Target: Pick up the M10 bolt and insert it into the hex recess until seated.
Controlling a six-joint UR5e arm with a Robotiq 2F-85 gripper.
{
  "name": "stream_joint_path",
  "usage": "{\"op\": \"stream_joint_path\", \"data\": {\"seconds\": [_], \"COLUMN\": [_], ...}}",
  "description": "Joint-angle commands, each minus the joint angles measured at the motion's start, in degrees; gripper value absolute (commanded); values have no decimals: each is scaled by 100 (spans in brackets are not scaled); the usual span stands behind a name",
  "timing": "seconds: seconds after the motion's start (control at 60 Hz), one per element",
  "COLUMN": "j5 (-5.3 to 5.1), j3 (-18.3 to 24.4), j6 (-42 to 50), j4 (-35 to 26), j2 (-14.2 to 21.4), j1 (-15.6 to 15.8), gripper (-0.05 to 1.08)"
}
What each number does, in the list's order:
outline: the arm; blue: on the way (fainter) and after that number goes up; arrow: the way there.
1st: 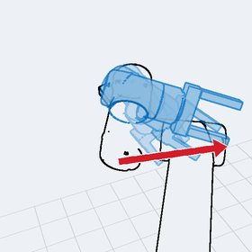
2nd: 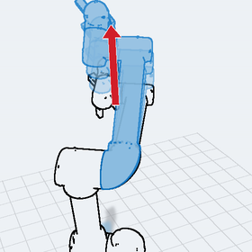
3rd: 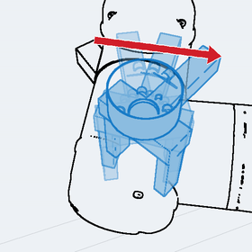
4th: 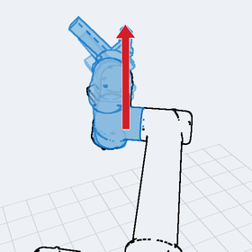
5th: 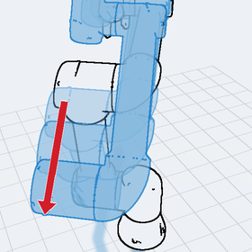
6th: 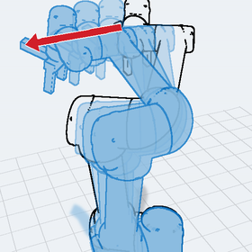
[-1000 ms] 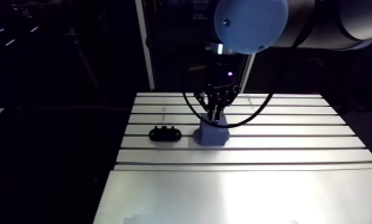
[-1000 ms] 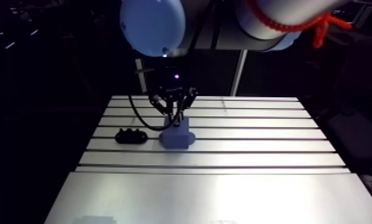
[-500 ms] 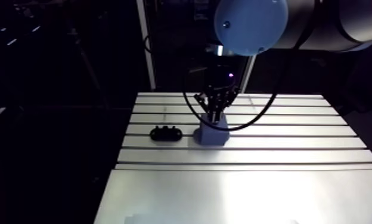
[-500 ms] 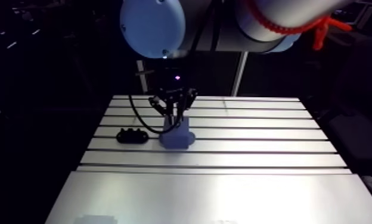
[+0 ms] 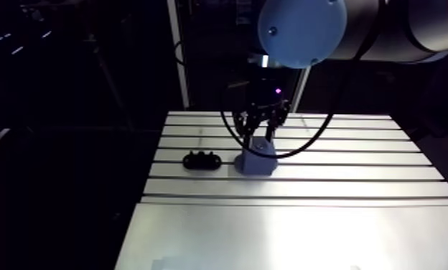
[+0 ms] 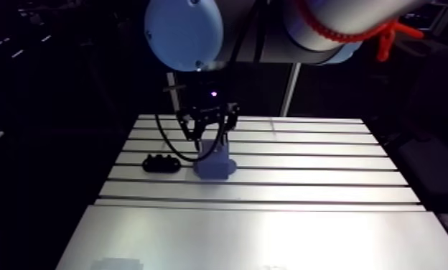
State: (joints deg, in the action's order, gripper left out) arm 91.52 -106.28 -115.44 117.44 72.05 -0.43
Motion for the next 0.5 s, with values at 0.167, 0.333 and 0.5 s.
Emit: {"op": "stream_joint_path", "data": {"seconds": [0.167,0.333,0.5], "j5": [-6,-58,-20], "j3": [40,99,205], "j6": [6,117,749], "j4": [21,5,-30], "j2": [14,135,182], "j1": [51,52,43], "gripper": [1,0,1]}}
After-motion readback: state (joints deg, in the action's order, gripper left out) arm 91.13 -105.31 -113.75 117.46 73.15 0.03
